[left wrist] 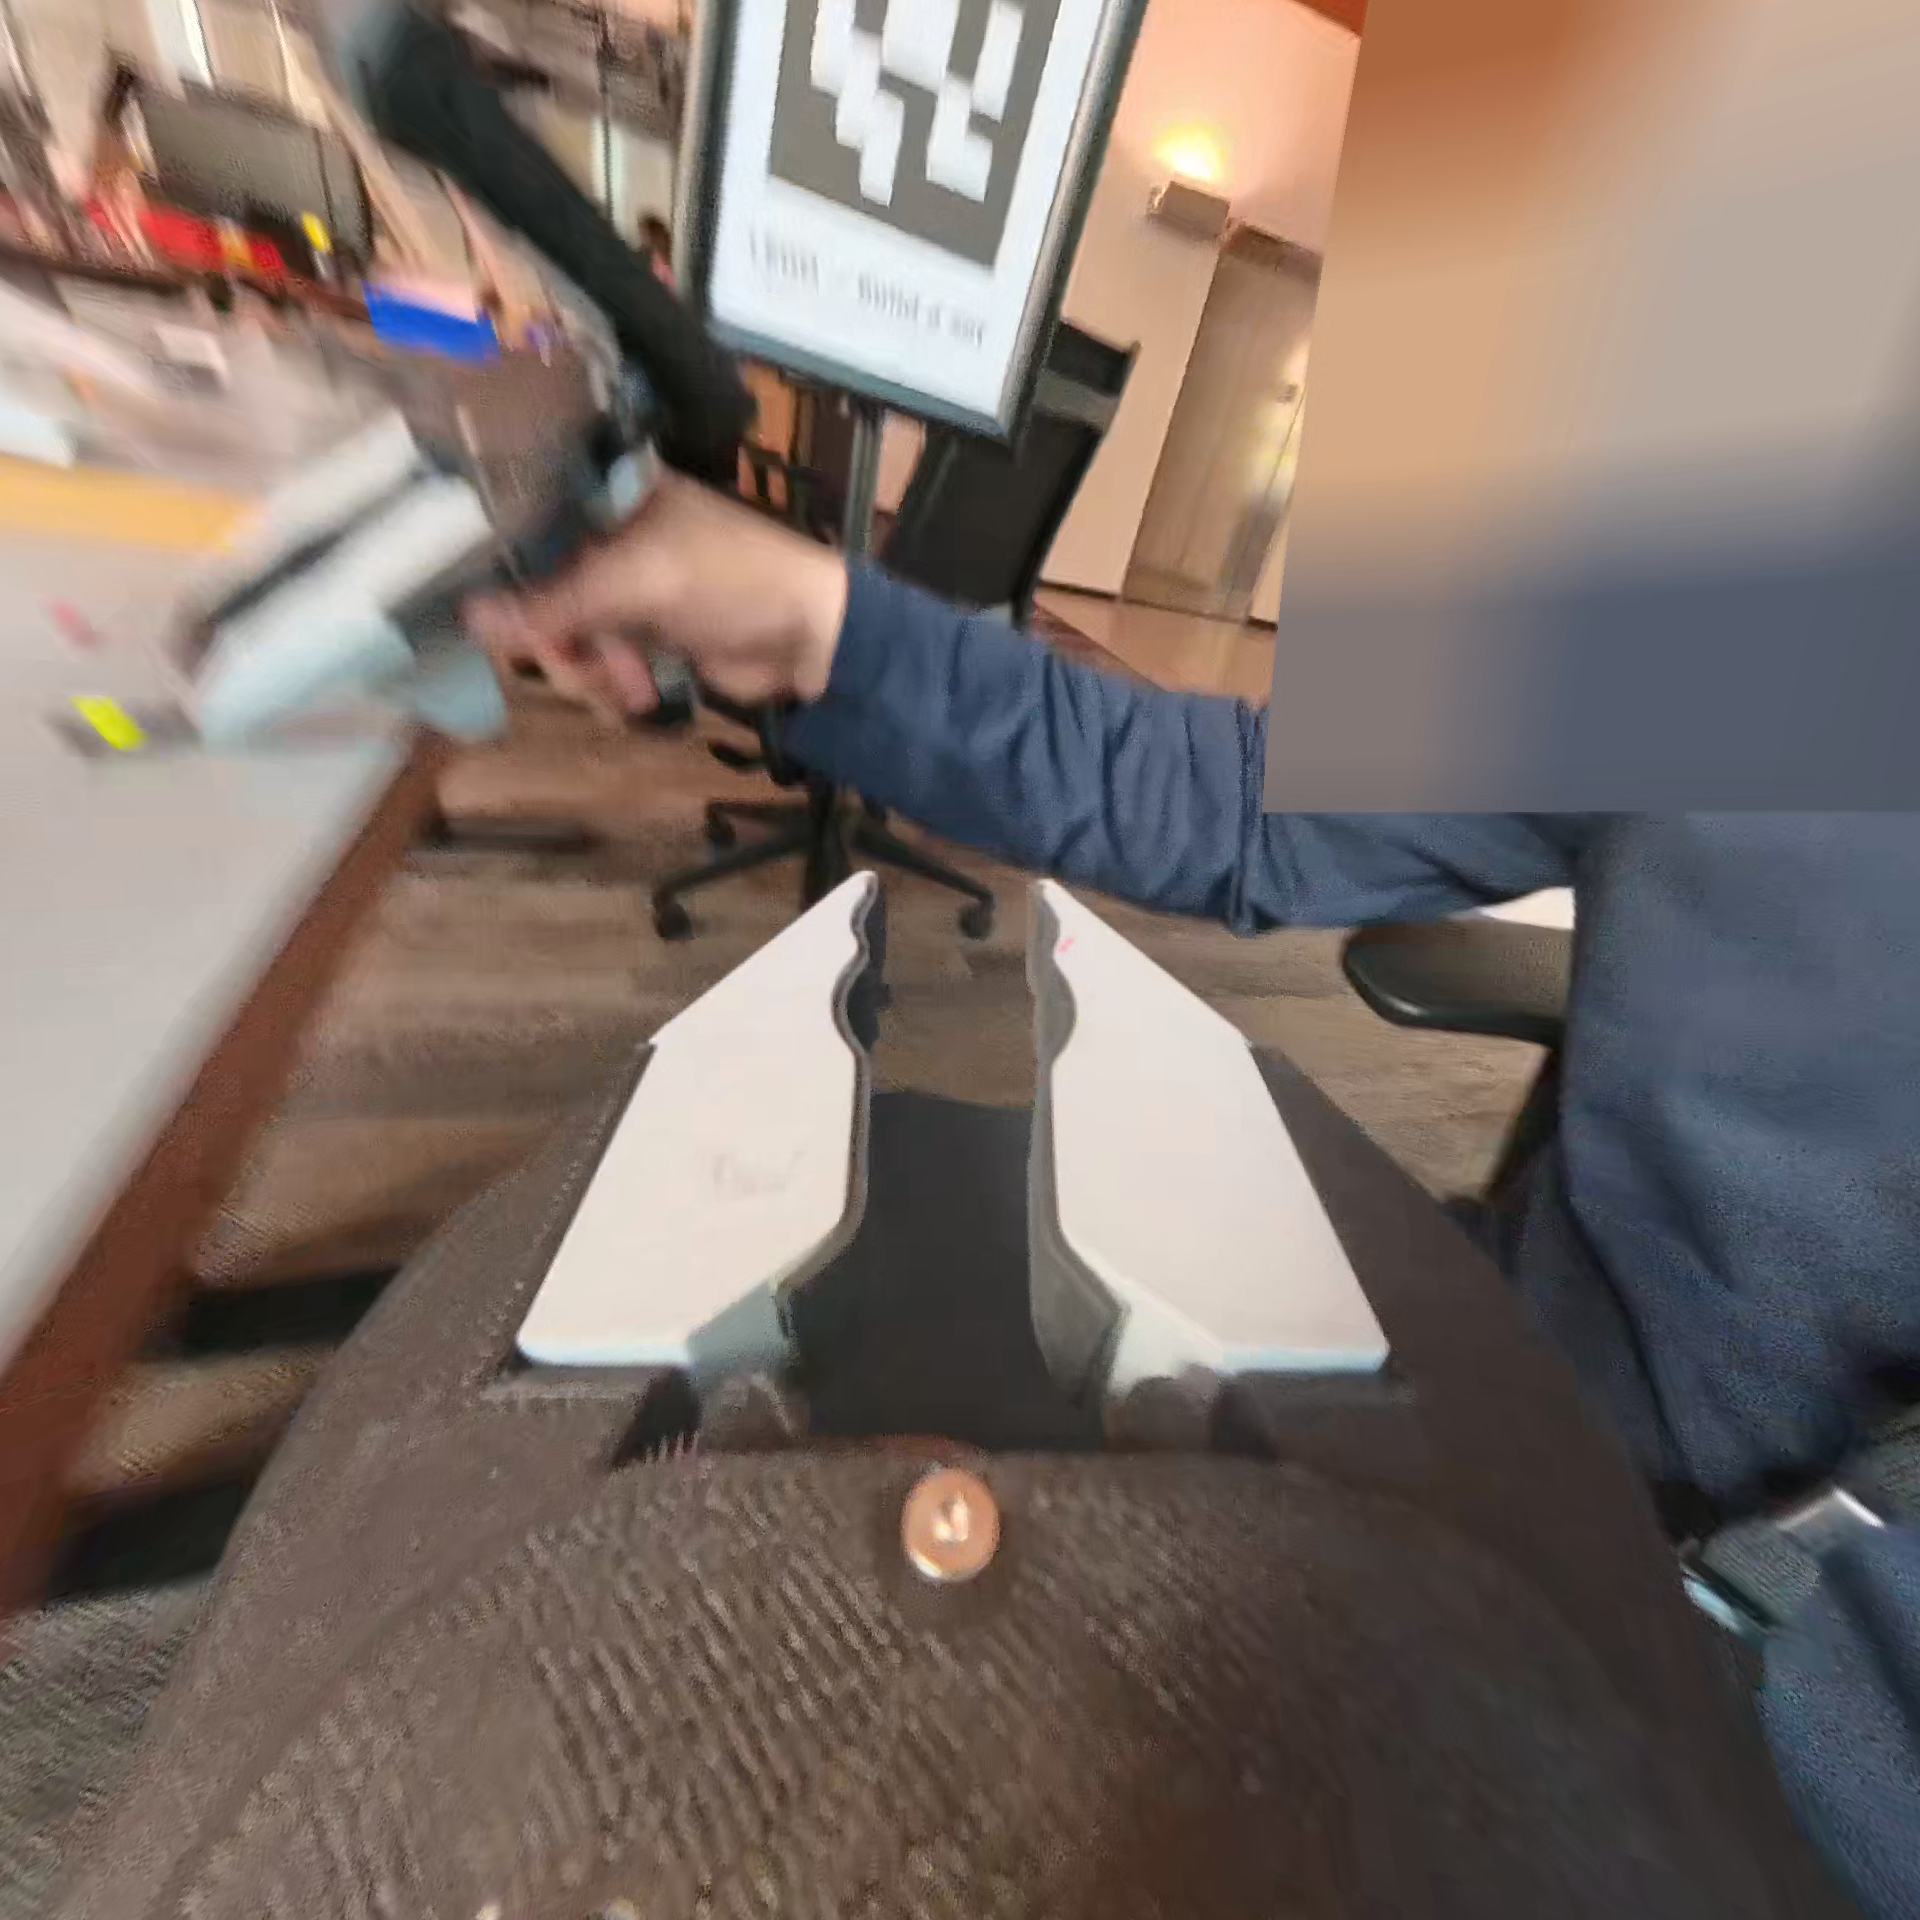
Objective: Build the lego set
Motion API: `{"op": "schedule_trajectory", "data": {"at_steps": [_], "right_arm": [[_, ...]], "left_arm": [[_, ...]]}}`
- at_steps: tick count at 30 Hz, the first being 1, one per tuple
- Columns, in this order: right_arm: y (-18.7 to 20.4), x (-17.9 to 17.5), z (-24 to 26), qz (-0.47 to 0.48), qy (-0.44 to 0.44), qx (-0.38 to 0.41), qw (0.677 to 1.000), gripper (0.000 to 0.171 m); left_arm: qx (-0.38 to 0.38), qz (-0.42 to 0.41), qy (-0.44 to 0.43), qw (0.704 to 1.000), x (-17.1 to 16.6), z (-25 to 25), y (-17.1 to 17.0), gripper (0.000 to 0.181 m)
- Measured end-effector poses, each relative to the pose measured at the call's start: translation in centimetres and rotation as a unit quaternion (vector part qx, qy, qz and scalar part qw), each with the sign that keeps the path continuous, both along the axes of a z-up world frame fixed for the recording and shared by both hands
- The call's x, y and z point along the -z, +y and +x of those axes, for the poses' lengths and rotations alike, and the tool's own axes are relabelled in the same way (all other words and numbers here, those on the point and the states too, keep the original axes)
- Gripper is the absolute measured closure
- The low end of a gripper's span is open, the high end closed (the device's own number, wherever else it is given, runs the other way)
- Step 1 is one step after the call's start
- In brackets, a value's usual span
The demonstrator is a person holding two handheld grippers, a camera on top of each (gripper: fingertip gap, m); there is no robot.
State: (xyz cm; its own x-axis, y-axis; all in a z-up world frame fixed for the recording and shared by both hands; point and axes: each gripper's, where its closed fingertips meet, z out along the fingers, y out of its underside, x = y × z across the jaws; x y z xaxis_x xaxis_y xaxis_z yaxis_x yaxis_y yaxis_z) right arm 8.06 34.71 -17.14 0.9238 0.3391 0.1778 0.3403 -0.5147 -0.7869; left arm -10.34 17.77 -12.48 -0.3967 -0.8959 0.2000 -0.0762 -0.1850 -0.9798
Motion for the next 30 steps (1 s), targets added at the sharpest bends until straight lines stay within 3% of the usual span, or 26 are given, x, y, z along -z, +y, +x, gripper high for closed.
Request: {"op": "schedule_trajectory", "data": {"at_steps": [1, 4, 7, 10, 12, 16, 20, 24, 27, 30], "right_arm": [[0.4, 0.0, 0.0, 0.003, 0.000, -0.004, 1.000, 0.137], [0.6, 0.1, -1.8, -0.013, 0.040, -0.060, 0.997, 0.156], [1.1, -0.4, -2.5, -0.020, 0.071, -0.076, 0.994, 0.171], [2.2, -1.4, -2.8, -0.021, 0.085, -0.092, 0.992, 0.171], [3.2, -2.2, -2.3, -0.019, 0.071, -0.107, 0.991, 0.169], [4.6, -2.3, -1.5, -0.063, 0.052, -0.153, 0.985, 0.148], [1.8, -1.4, -0.3, -0.070, 0.011, -0.207, 0.976, 0.133], [0.4, -2.6, -0.3, -0.045, 0.096, -0.197, 0.975, 0.125], [0.2, -3.9, -2.3, -0.039, 0.155, -0.189, 0.969, 0.118], [0.9, -2.9, -3.5, -0.056, 0.158, -0.135, 0.977, 0.111]], "left_arm": [[-0.015, 0.019, -0.019, 1.000, -2.0, 0.2, 1.6, 0.160], [-0.068, 0.056, -0.019, 0.996, -5.4, 1.4, 8.7, 0.165], [-0.132, 0.098, 0.058, 0.985, -4.7, 3.5, 17.3, 0.157], [-0.176, 0.118, 0.105, 0.972, -3.7, 5.4, 23.7, 0.158], [-0.173, 0.112, 0.122, 0.971, -3.1, 6.4, 25.9, 0.157], [-0.189, 0.137, 0.142, 0.962, -1.6, 7.3, 28.0, 0.156], [-0.185, 0.162, 0.105, 0.964, -2.5, 6.6, 26.2, 0.160], [-0.180, 0.223, 0.101, 0.953, -2.1, 6.6, 25.4, 0.165], [-0.180, 0.211, 0.102, 0.955, -2.2, 6.7, 25.3, 0.161], [-0.197, 0.199, 0.085, 0.956, -2.9, 6.4, 25.9, 0.165]]}}
